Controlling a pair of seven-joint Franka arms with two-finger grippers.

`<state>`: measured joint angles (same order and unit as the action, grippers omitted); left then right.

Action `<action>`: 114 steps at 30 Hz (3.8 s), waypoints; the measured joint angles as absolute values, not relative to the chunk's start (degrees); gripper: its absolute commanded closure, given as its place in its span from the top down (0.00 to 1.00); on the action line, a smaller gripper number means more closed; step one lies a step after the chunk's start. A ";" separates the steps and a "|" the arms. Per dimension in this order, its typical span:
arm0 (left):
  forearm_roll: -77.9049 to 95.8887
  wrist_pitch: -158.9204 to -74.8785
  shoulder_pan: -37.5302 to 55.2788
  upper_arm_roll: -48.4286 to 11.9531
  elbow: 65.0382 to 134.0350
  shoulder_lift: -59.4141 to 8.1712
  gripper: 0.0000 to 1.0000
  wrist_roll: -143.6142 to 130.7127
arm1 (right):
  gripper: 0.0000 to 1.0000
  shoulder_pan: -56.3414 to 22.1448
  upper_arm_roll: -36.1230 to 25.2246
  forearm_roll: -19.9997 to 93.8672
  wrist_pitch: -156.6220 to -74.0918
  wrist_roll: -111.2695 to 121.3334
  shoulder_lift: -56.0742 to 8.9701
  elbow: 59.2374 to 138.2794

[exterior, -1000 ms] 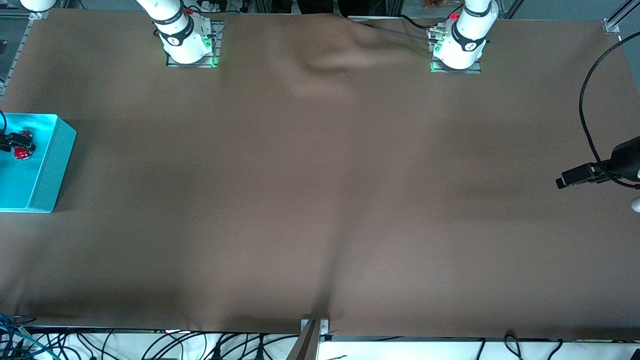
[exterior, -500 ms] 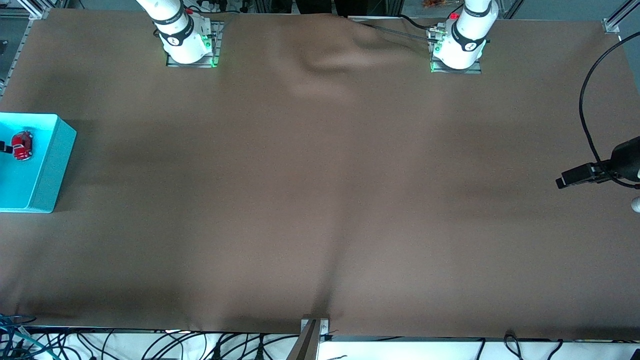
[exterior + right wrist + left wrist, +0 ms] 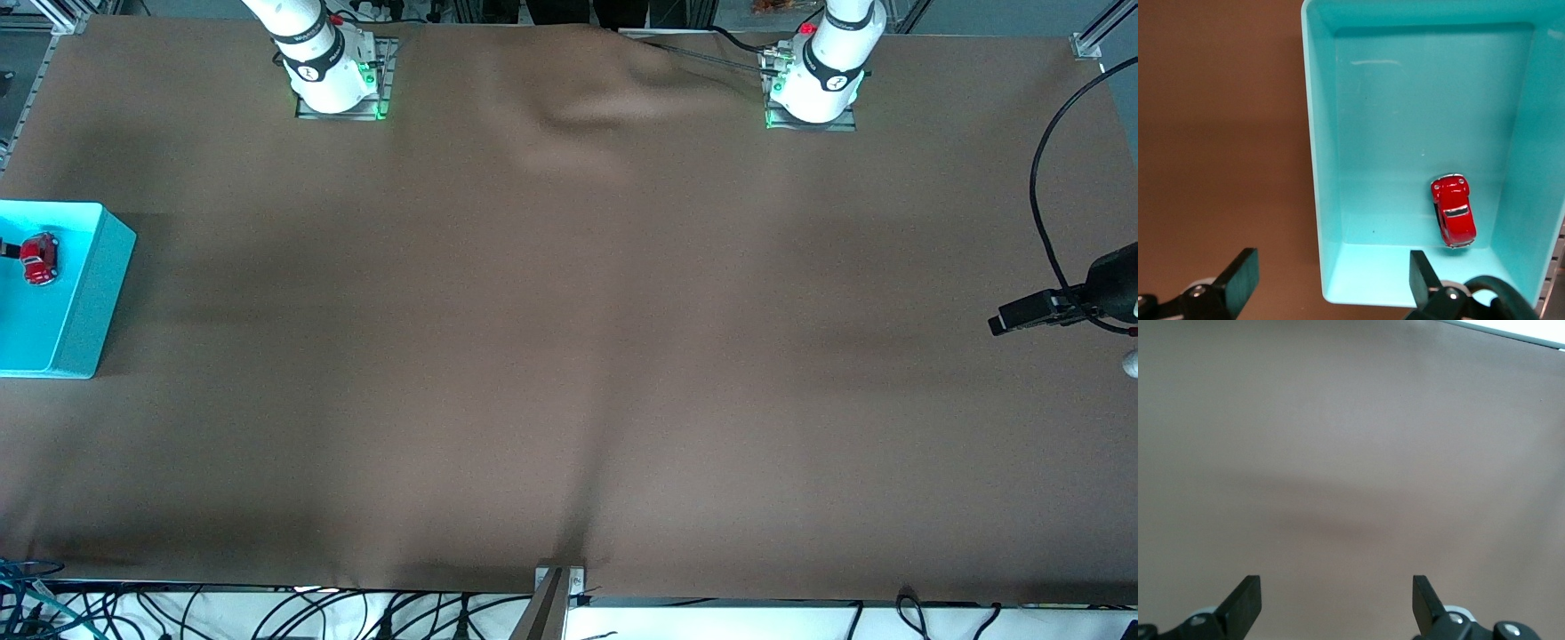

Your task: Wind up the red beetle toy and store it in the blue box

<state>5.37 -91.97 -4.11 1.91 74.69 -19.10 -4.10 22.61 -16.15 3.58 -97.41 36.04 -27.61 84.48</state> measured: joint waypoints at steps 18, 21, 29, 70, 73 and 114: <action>5.37 -91.97 -4.17 1.99 74.69 -19.10 1.00 -4.10 | 1.00 19.16 -14.27 3.54 -88.52 32.60 -15.59 88.09; 5.37 -91.96 -4.18 1.99 74.69 -19.10 1.00 -4.10 | 1.00 17.99 -14.45 3.53 -87.82 32.56 -14.34 88.52; 5.37 -91.96 -4.18 1.99 74.69 -19.10 1.00 -4.10 | 1.00 10.04 -18.50 3.52 -85.68 32.13 -12.37 88.70; 5.37 -91.96 -4.20 1.99 74.69 -19.10 1.00 -4.10 | 1.00 -9.08 -12.17 2.21 -75.38 10.95 -0.76 89.54; 5.37 -91.96 -4.20 1.99 74.69 -19.10 1.00 -4.10 | 1.00 -8.30 -10.90 2.11 -75.38 10.24 -0.76 89.59; 5.37 -91.96 -4.17 1.99 74.69 -19.10 1.00 -4.09 | 1.00 6.88 5.90 -0.67 -88.33 4.86 -4.02 90.12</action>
<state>5.37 -91.96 -4.17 1.99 74.69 -19.10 -4.09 6.88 5.90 -0.67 -88.33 4.86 -4.02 90.12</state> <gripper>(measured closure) 0.000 0.000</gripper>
